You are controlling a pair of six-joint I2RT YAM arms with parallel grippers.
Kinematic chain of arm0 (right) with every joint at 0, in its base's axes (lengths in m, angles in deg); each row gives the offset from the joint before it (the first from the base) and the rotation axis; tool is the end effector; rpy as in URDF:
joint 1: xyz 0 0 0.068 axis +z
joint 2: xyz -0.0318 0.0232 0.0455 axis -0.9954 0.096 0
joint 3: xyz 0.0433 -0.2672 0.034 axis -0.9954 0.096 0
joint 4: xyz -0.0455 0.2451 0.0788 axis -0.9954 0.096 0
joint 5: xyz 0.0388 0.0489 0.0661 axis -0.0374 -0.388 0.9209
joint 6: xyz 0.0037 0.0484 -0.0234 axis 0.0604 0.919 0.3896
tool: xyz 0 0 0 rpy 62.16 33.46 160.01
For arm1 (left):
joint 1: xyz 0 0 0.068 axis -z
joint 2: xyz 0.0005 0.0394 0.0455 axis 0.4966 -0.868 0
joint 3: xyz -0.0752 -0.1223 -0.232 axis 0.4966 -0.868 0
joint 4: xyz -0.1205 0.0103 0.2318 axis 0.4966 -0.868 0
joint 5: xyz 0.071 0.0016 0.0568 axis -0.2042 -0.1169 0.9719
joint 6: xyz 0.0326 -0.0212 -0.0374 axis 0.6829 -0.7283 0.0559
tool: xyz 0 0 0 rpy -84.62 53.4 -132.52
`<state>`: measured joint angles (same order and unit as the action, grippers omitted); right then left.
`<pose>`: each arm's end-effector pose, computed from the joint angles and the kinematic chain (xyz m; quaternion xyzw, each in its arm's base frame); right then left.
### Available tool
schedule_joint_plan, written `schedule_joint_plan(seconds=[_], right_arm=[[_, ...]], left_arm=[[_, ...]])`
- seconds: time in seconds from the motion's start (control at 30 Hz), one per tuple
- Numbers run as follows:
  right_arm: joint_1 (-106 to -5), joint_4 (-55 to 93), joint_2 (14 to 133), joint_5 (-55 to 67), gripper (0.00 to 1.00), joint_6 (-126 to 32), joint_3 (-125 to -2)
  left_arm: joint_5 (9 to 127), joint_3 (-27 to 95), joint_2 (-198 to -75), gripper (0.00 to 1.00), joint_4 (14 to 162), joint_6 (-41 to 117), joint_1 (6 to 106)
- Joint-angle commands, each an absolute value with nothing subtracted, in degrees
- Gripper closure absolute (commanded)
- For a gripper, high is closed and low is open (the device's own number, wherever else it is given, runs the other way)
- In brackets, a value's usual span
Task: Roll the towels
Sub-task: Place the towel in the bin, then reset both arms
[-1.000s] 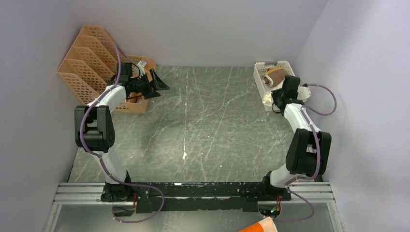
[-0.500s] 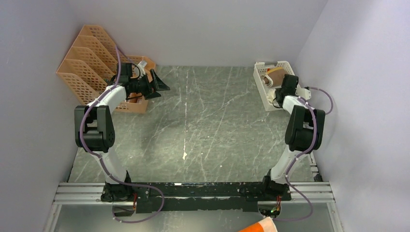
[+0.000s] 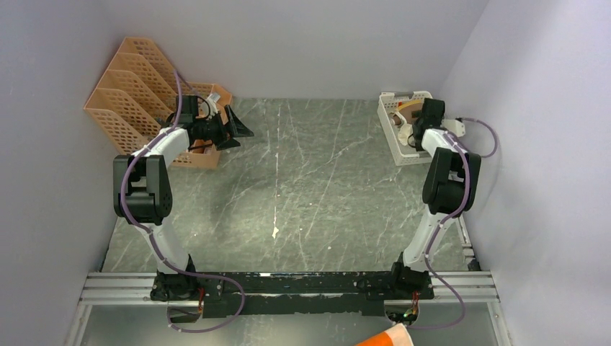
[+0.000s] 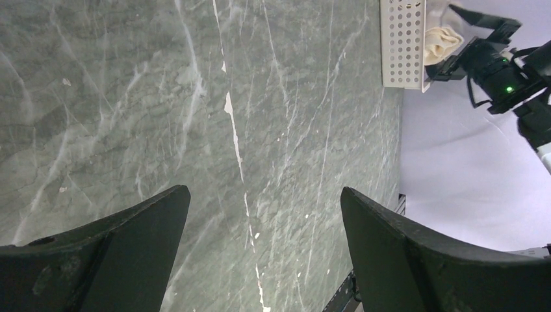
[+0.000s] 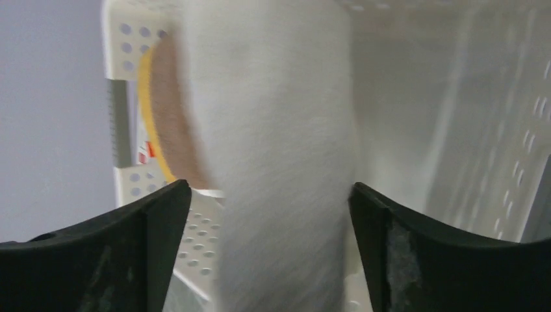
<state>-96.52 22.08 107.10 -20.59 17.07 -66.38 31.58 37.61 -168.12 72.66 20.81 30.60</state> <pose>0.4330 -0.1041 0.1881 0.6443 0.6228 0.0757 0.4373 0.4072 -0.0309 0.2222 -0.0634 0.8626 -0.4306 0.2578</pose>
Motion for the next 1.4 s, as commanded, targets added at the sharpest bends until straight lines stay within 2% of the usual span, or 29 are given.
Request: schedule_joint_plan(seconds=[0.0, 0.27, 0.53, 0.67, 0.77, 0.83, 0.93, 1.03, 1.13, 1.37], right_arm=[[-95.3, 35.5, 106.2, -29.2, 0.00, 17.2, -74.2], [-94.4, 38.6, 97.5, -29.7, 0.00, 19.4, -70.0], [-89.3, 38.1, 80.1, -27.4, 0.00, 15.4, -62.0], [-78.1, 35.2, 71.1, -28.7, 0.00, 4.8, -56.9], [-68.4, 27.2, 66.1, -30.0, 0.00, -8.4, -51.3], [-65.4, 24.7, 64.6, -26.3, 0.00, -15.0, -49.4], [-60.0, 22.4, 62.5, -28.4, 0.00, -25.1, -47.0], [-53.3, 16.8, 61.4, -32.5, 0.00, -35.8, -43.4], [-52.3, 16.4, 62.9, -33.4, 0.00, -39.6, -44.4], [-52.2, 12.5, 63.4, -31.2, 0.00, -44.6, -45.1]], left_arm=[[30.0, 39.0, -168.4, 0.01, 72.4, 21.9, 30.1], [29.4, 38.2, -167.3, 0.01, 72.3, 22.1, 30.1], [30.4, 38.6, -166.1, 0.01, 70.8, 23.5, 30.0], [33.6, 39.6, -164.6, 0.01, 68.8, 26.5, 29.8], [36.3, 39.1, -161.6, 0.01, 70.1, 27.8, 29.8], [38.3, 38.0, -159.0, 0.01, 72.4, 28.2, 29.8], [40.6, 36.1, -154.0, 0.01, 74.9, 31.4, 30.3], [50.7, 33.7, -146.1, 0.01, 75.8, 39.2, 34.1], [55.7, 31.2, -142.3, 0.01, 77.2, 42.7, 36.9], [56.1, 27.1, -137.6, 0.01, 80.8, 41.2, 37.2]])
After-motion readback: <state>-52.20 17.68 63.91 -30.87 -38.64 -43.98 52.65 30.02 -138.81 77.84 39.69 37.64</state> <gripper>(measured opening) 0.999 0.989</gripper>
